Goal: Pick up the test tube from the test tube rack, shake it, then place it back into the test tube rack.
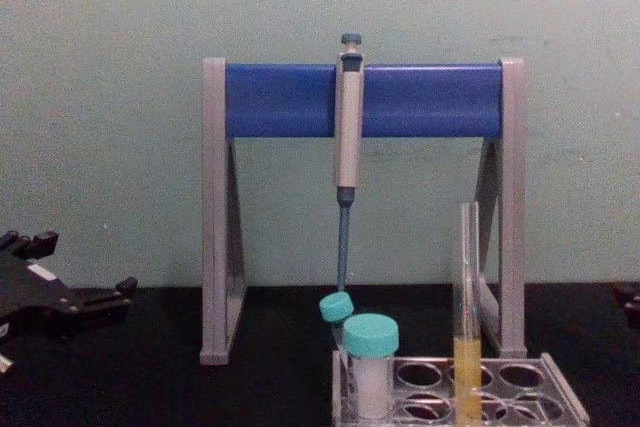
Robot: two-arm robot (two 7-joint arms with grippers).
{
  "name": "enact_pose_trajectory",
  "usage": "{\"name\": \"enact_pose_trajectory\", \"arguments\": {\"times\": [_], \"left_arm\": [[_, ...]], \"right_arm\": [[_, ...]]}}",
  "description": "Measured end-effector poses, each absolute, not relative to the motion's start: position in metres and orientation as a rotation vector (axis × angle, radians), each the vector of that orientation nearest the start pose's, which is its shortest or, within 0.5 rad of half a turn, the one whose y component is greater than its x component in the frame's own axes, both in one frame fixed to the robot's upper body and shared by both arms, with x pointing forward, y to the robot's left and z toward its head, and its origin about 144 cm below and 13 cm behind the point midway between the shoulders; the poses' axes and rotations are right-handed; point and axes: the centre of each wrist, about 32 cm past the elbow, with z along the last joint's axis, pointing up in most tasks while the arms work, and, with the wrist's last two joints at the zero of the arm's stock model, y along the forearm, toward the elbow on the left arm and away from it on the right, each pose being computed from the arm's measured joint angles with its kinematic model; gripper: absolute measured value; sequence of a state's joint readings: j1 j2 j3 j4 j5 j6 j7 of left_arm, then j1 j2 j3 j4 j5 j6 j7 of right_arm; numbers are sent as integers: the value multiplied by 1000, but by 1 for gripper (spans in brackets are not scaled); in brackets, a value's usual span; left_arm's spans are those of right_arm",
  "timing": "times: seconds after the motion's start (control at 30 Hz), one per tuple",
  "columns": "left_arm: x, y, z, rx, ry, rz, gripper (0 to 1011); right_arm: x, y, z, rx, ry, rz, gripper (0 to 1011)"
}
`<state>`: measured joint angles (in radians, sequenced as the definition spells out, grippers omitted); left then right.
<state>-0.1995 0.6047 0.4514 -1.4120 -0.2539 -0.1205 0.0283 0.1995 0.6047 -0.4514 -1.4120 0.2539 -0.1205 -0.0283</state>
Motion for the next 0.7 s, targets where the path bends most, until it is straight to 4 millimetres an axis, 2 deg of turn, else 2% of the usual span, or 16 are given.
{"name": "enact_pose_trajectory", "arguments": {"times": [0.7], "left_arm": [[489, 310, 1140, 304, -285, 1248, 1010]], "right_arm": [[489, -310, 1140, -304, -285, -1248, 1000]]}}
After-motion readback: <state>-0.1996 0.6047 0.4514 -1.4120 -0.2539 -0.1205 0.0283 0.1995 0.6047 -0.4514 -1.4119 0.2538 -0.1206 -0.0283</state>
